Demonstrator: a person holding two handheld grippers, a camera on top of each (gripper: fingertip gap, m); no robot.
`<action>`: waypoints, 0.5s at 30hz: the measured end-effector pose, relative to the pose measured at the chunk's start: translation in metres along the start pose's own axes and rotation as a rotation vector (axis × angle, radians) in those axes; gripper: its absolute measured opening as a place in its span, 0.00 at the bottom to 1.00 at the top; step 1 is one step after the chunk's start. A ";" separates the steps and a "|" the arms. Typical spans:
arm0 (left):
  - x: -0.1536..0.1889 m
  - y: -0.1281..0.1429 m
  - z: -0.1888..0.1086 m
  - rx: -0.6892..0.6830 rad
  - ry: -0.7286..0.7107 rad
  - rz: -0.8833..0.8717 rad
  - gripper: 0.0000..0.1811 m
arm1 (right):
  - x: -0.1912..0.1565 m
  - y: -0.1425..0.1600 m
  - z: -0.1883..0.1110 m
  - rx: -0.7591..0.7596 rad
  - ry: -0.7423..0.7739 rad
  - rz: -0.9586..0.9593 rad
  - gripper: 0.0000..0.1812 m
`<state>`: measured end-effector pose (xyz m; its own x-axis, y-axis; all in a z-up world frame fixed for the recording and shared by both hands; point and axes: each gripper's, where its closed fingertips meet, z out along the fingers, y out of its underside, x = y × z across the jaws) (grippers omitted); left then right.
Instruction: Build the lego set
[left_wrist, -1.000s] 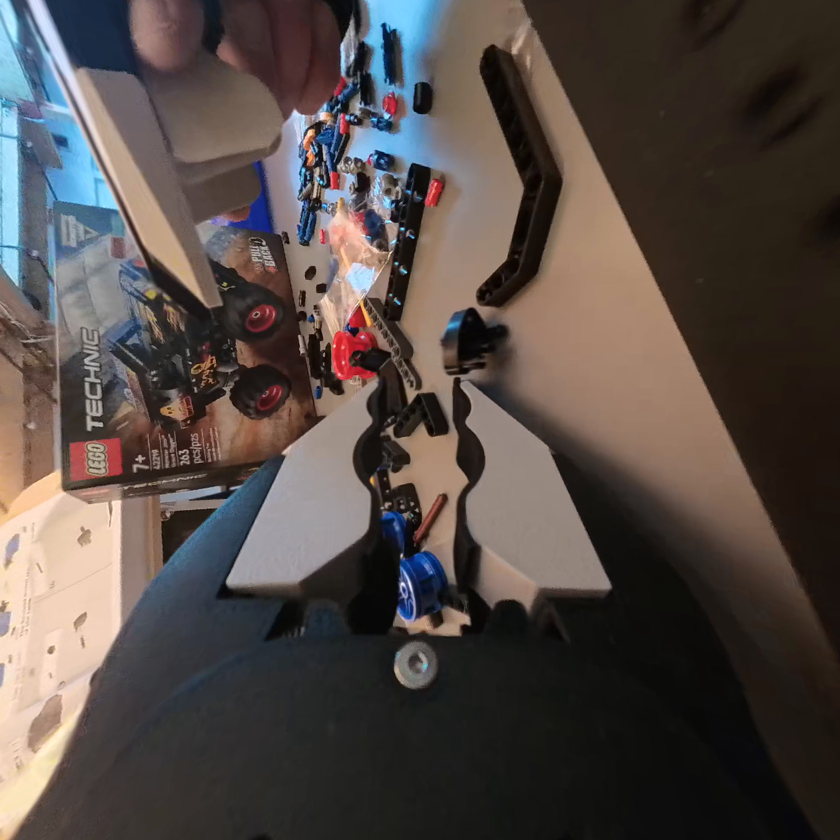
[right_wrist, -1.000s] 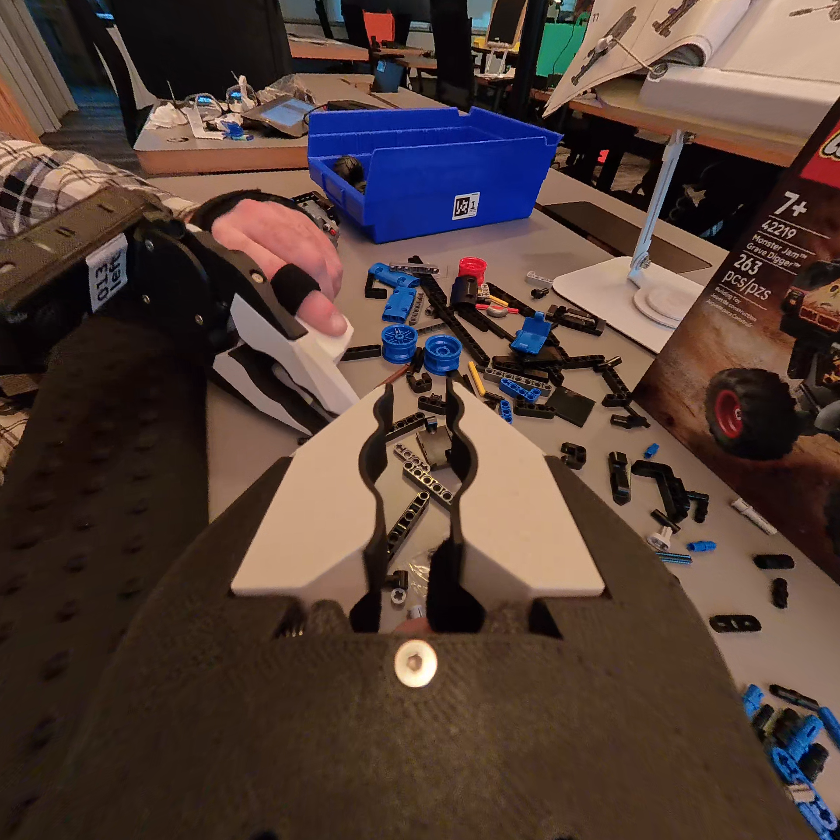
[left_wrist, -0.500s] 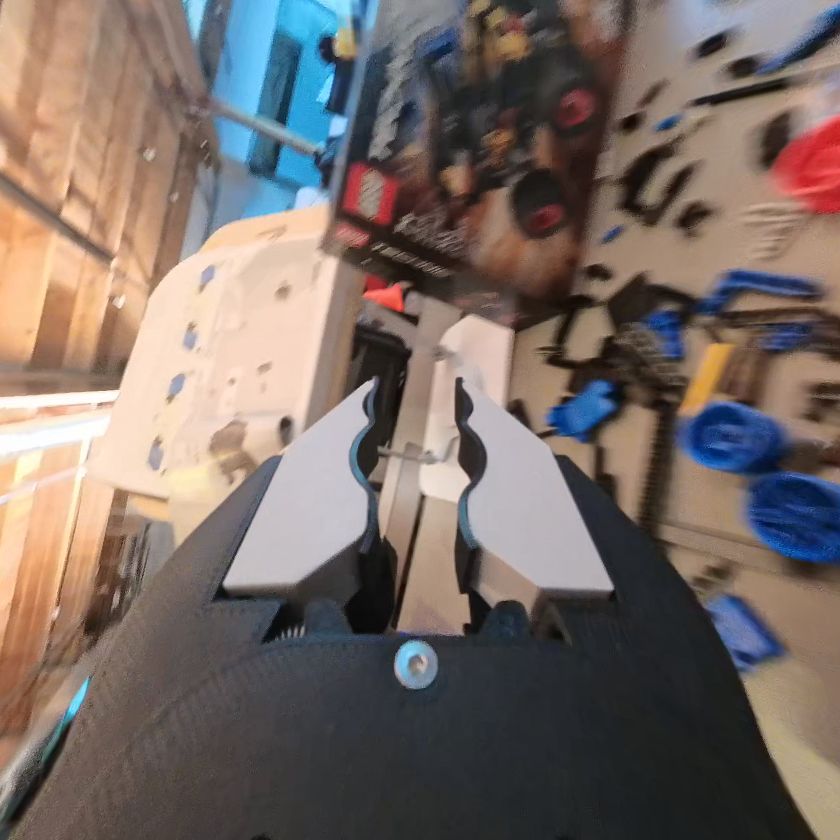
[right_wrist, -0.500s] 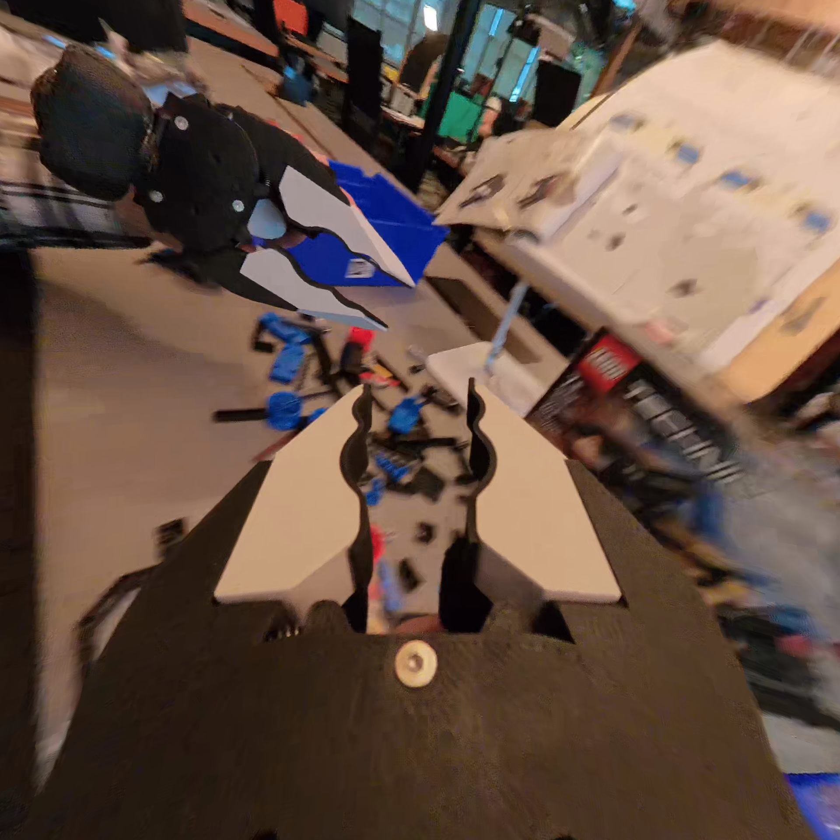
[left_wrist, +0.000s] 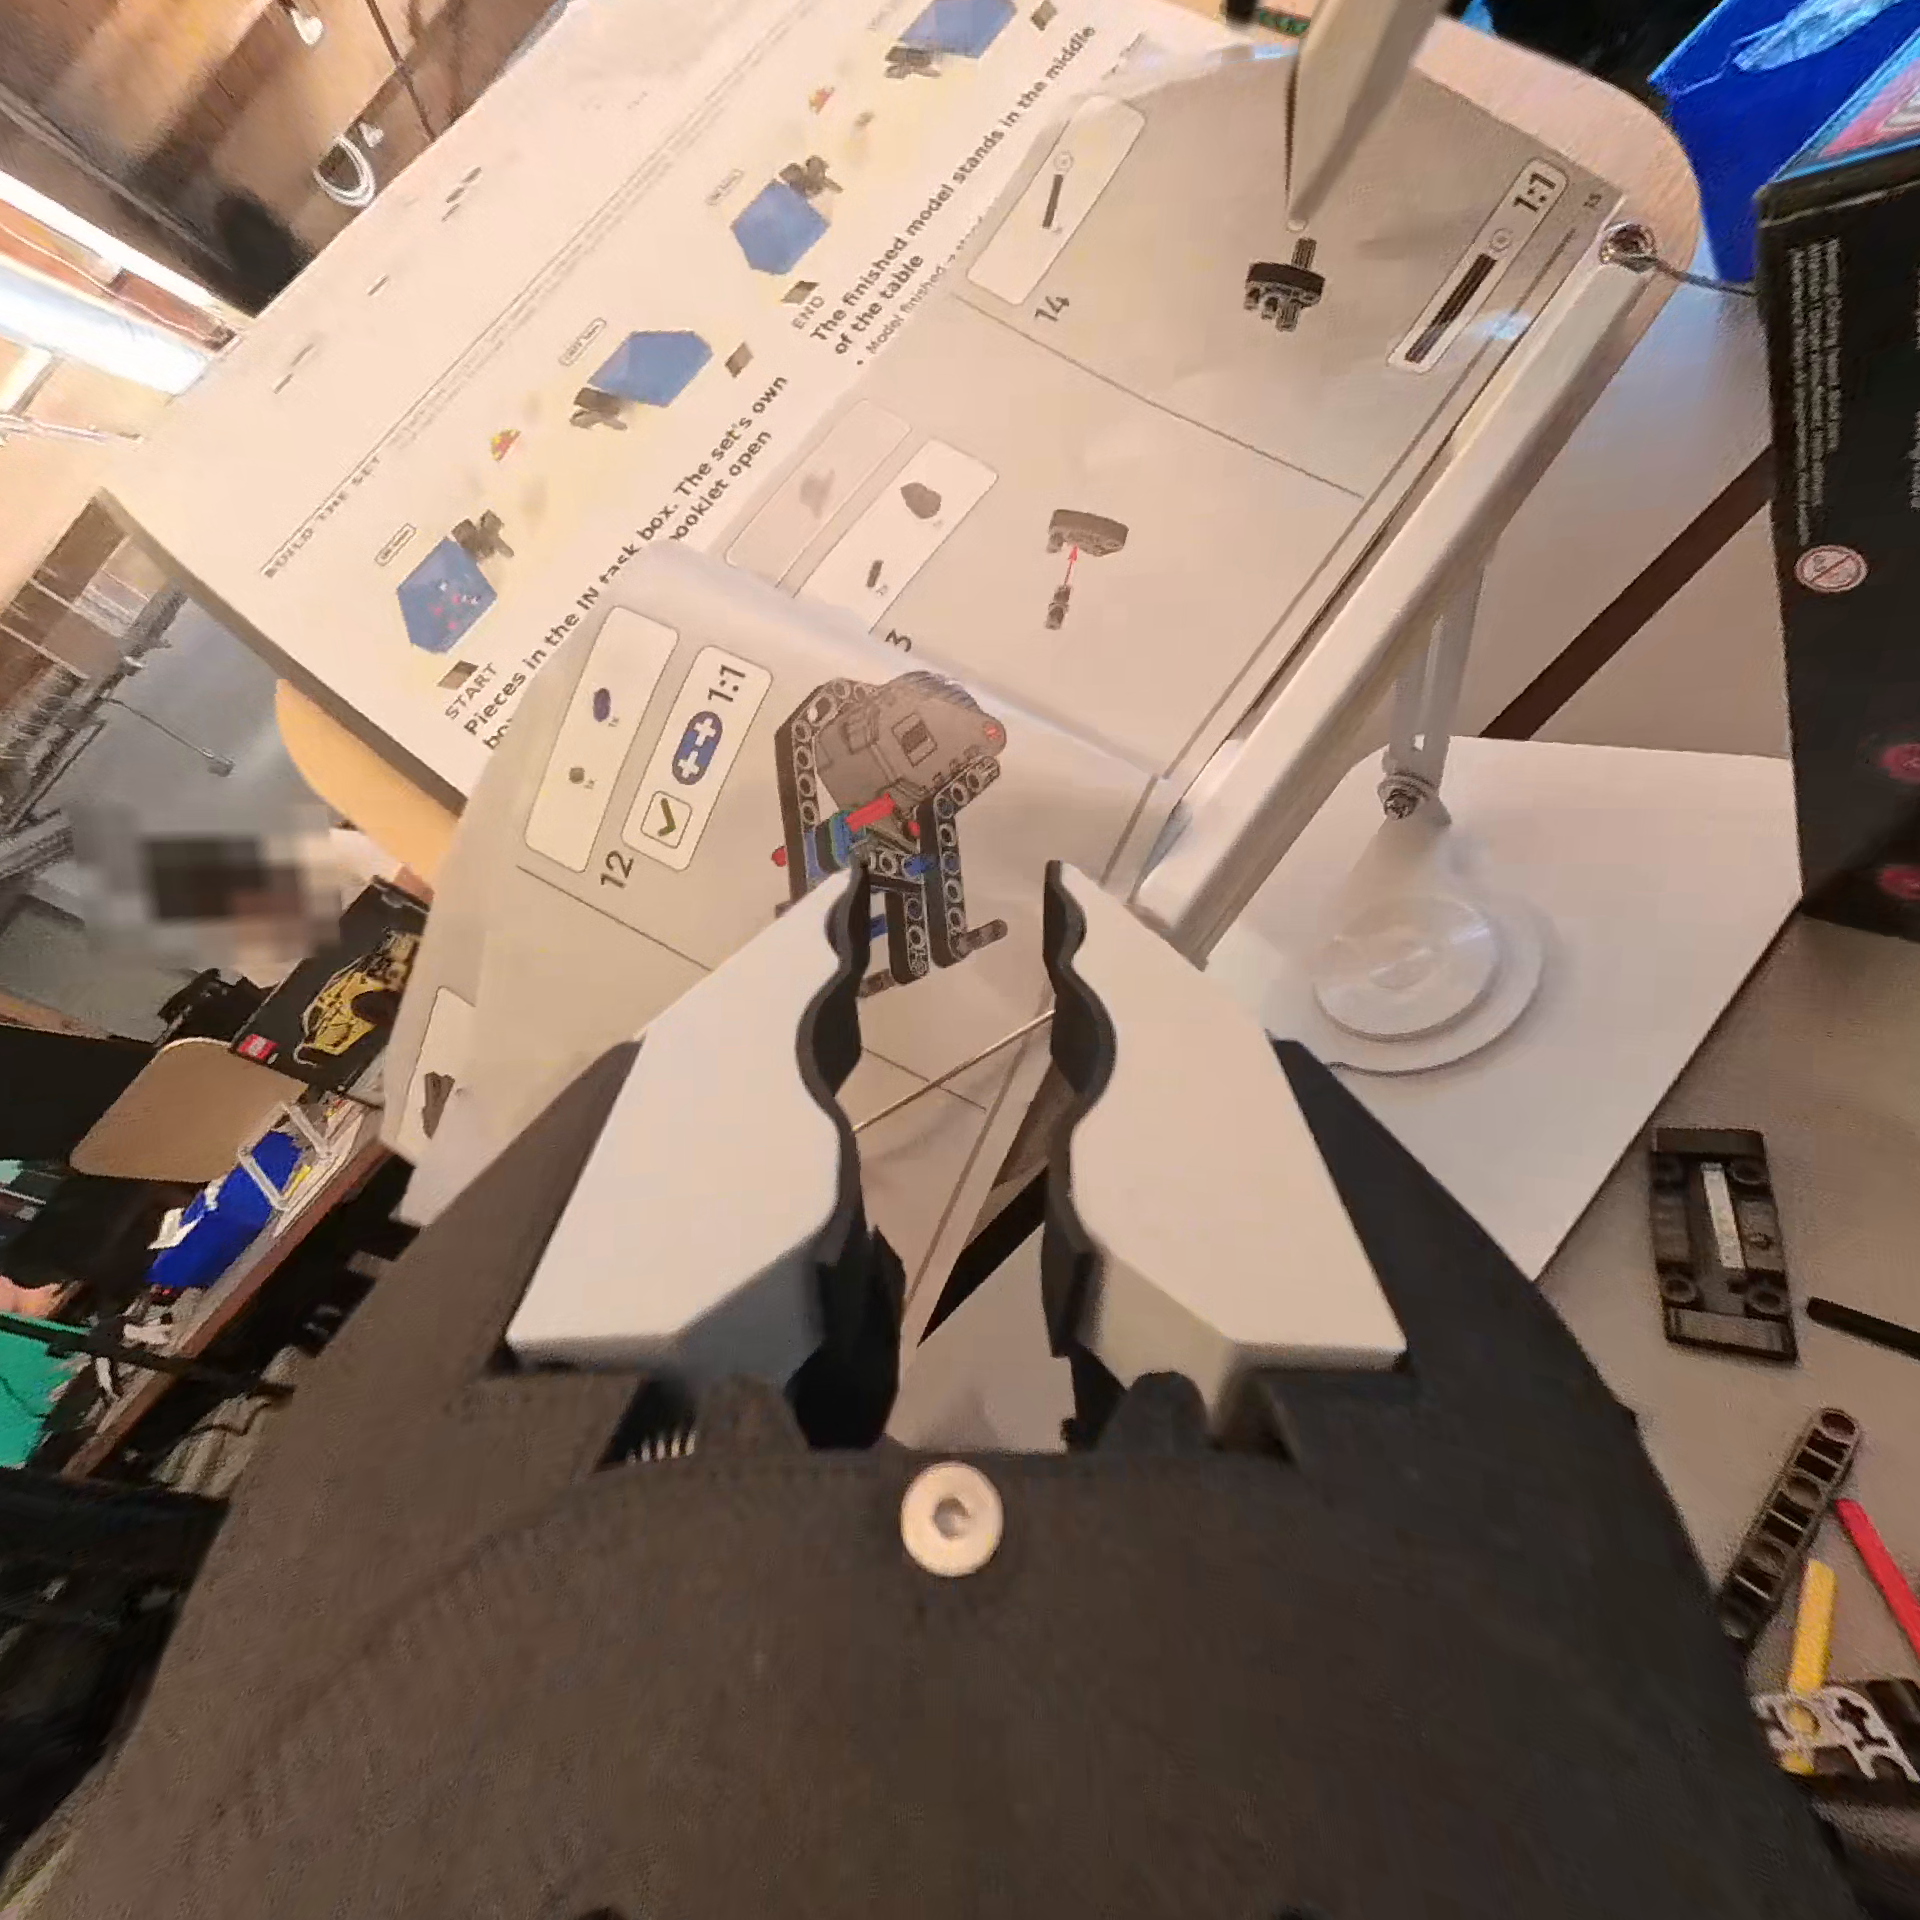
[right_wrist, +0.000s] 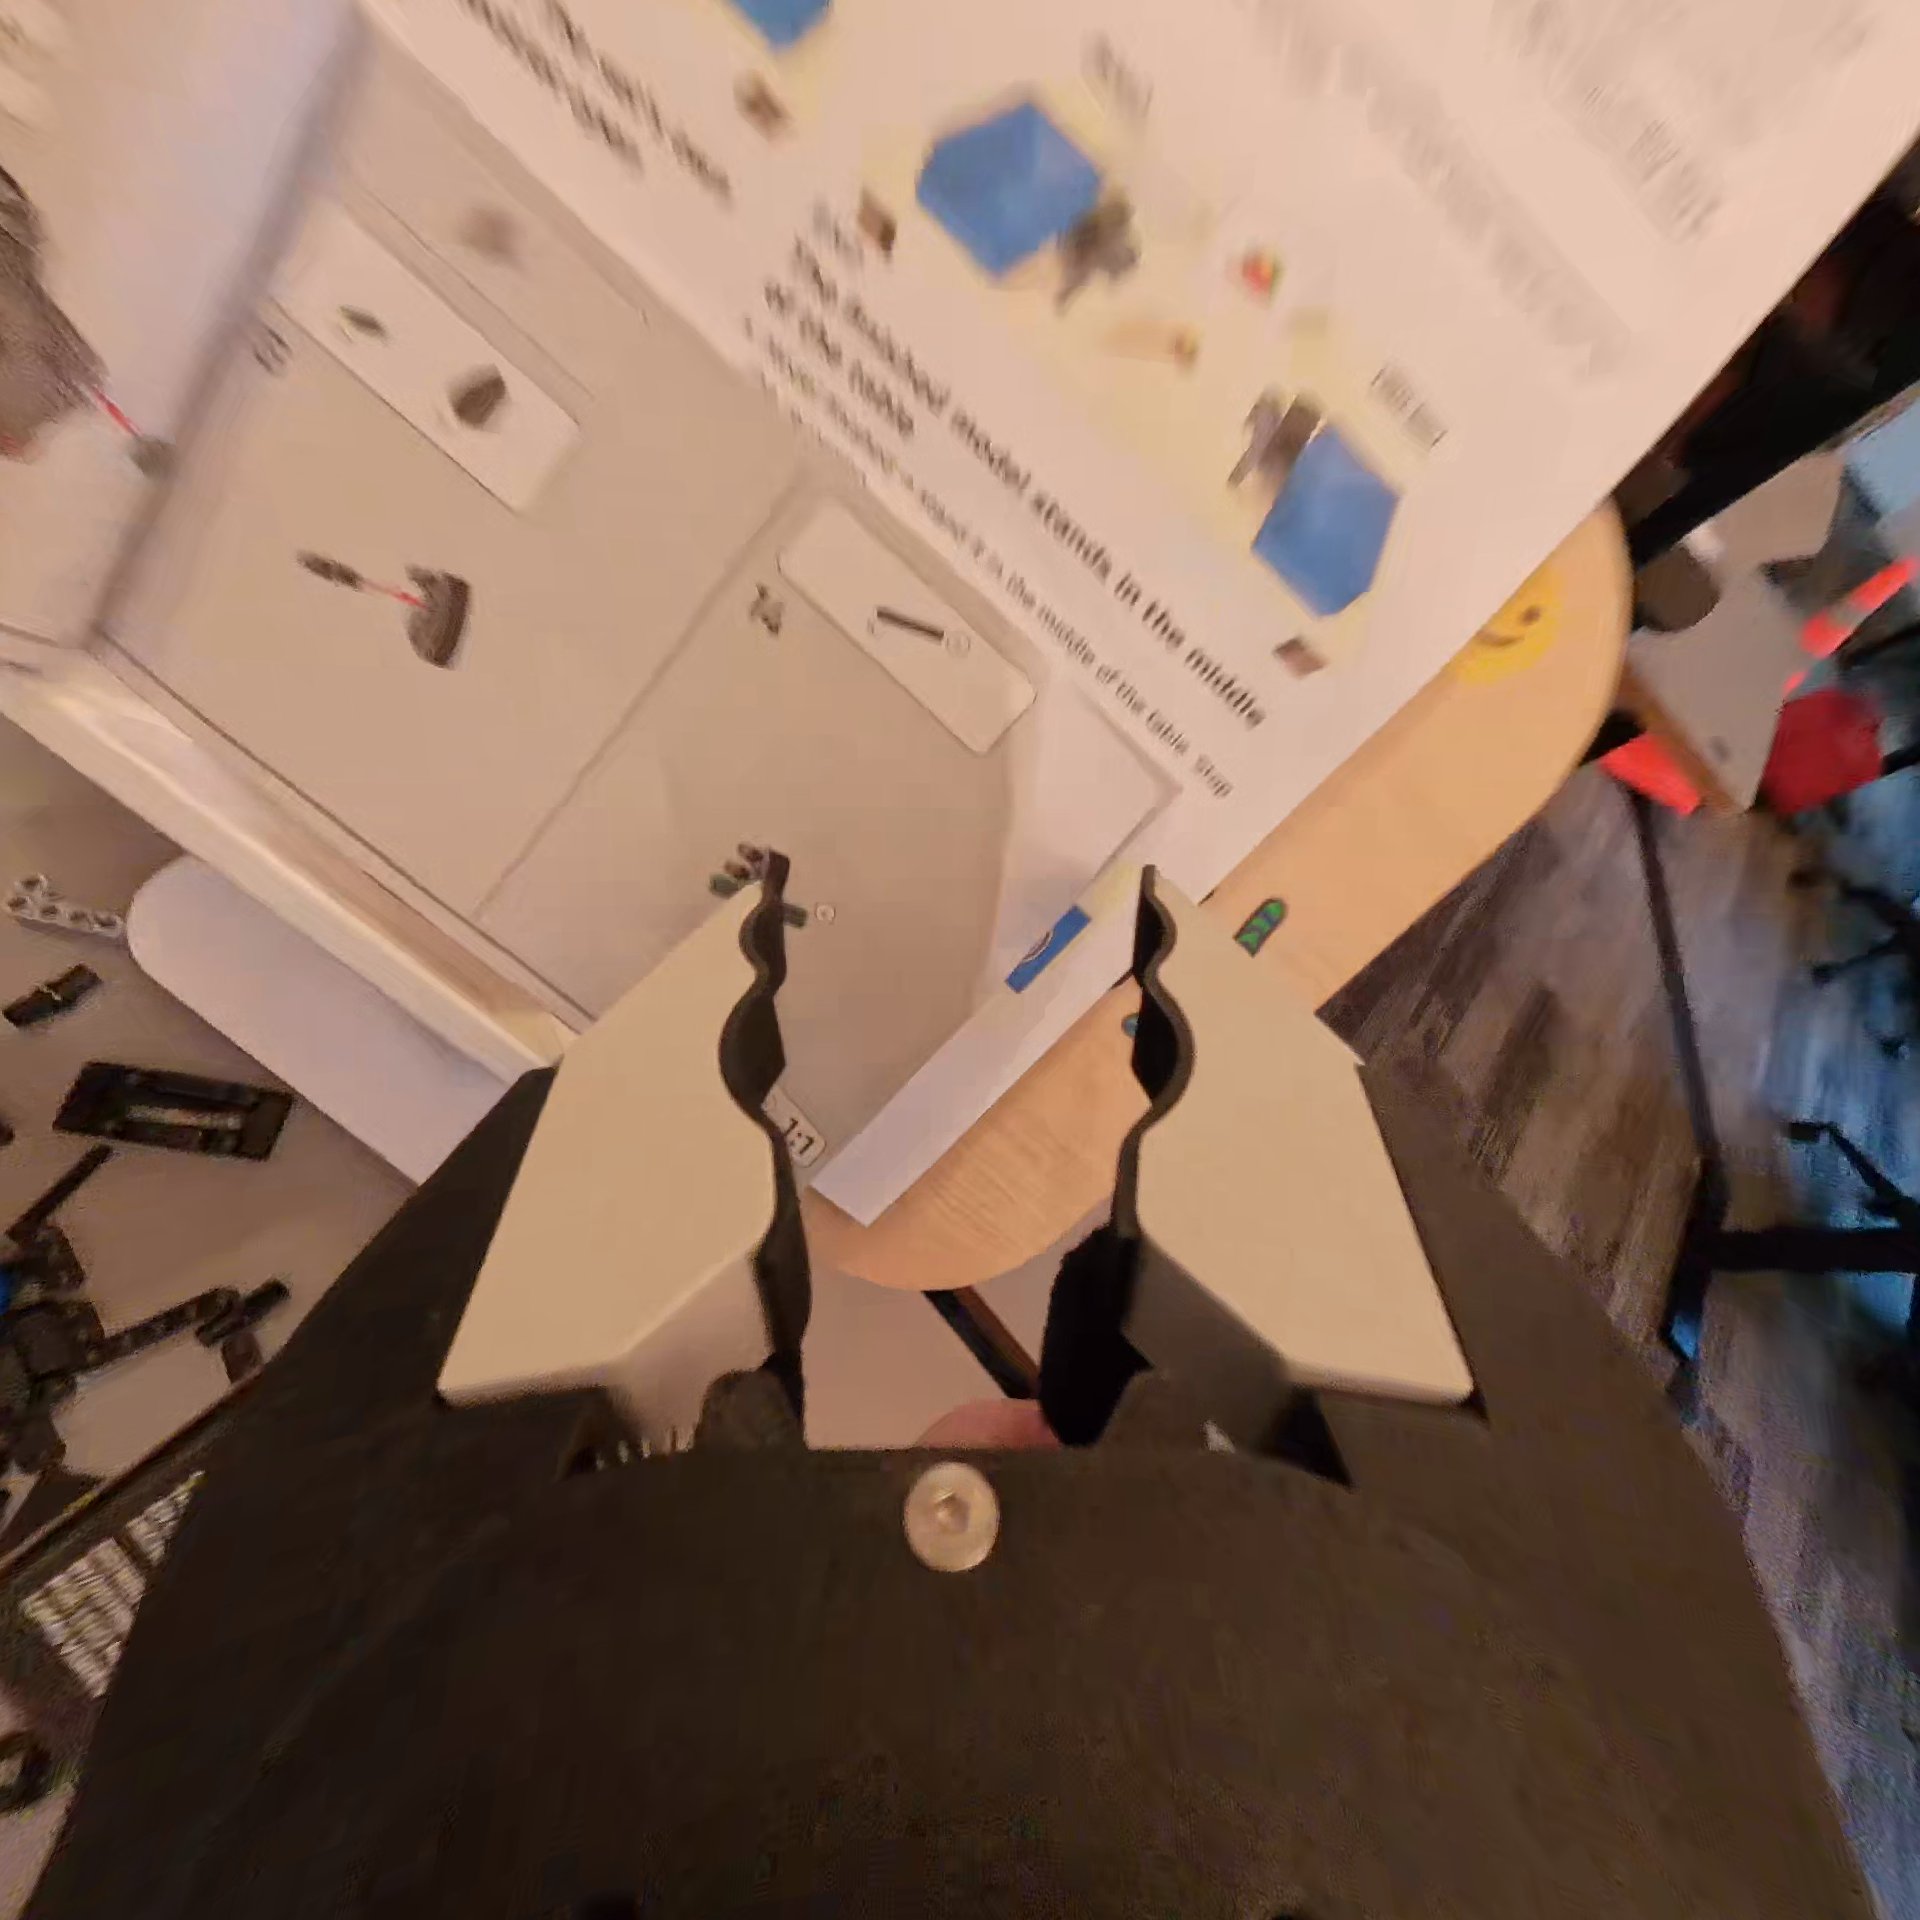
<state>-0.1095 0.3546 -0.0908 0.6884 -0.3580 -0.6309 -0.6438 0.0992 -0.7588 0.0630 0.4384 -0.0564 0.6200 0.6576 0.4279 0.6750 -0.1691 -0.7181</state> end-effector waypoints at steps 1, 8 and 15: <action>0.001 0.000 0.000 0.003 0.005 0.002 0.16 | -0.001 0.004 0.005 -0.015 0.001 -0.016 0.32; -0.004 0.000 -0.003 0.008 0.002 0.010 0.17 | -0.014 -0.010 -0.005 0.060 0.032 -0.133 0.00; -0.010 -0.015 -0.021 0.096 0.104 -0.064 0.21 | -0.098 -0.080 -0.053 0.275 -0.404 0.013 0.00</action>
<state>-0.1134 0.3376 -0.0694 0.6858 -0.4600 -0.5640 -0.5613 0.1591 -0.8122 -0.0305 0.3480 -0.0120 0.3860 0.8982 0.2101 0.5037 -0.0145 -0.8637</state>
